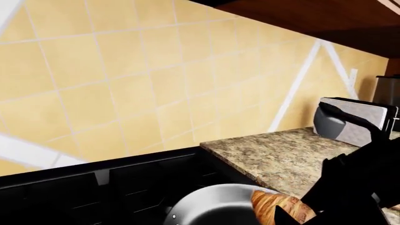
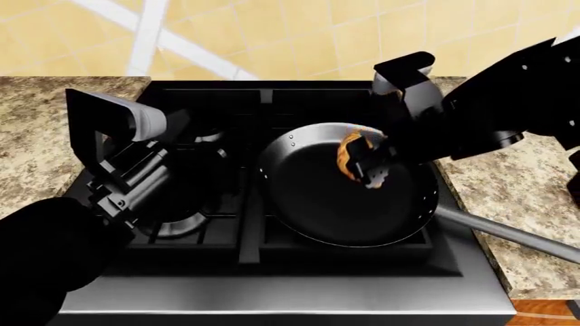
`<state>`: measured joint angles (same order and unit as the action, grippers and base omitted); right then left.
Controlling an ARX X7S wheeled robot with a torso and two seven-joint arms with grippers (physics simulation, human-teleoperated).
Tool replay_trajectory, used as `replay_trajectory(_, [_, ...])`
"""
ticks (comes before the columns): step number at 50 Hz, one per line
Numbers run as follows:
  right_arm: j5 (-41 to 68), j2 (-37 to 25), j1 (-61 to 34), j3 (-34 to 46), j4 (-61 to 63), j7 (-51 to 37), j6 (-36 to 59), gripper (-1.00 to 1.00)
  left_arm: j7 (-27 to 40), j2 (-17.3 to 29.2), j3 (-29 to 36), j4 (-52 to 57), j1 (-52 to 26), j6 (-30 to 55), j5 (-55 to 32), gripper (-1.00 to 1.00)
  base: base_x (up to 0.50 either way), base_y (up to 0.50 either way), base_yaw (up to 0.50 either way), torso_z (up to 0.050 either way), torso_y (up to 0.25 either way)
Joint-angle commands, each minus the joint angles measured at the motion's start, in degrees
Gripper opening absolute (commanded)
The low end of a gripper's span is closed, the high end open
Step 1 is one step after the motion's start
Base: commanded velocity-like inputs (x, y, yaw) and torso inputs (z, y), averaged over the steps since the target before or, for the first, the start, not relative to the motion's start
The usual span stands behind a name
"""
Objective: Pick the croissant and place it on the pan. Then turn on the stove to warm the croissant.
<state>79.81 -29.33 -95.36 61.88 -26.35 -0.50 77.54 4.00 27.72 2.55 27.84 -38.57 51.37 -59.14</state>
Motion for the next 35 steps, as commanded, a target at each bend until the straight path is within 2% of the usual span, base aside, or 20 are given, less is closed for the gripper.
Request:
replay_trajectory(1, [-2.02, 0.83, 0.97, 1.95, -1.25, 2.78, -1.12, -1.00, 0.11, 0.29, -0.20, 0.19, 0.12, -0.15, -0.58, 1.00, 0.00, 0.00, 0.00, 0.000, 0.000])
replay_trajectory(35, [-1.32, 0.85, 3.60, 3.52, -1.11, 3.69, -1.39, -1.00, 1.45, 1.06, -1.04, 0.91, 0.29, -0.23, -2.45, 1.00, 0.00, 0.00, 0.00, 0.000, 0.000])
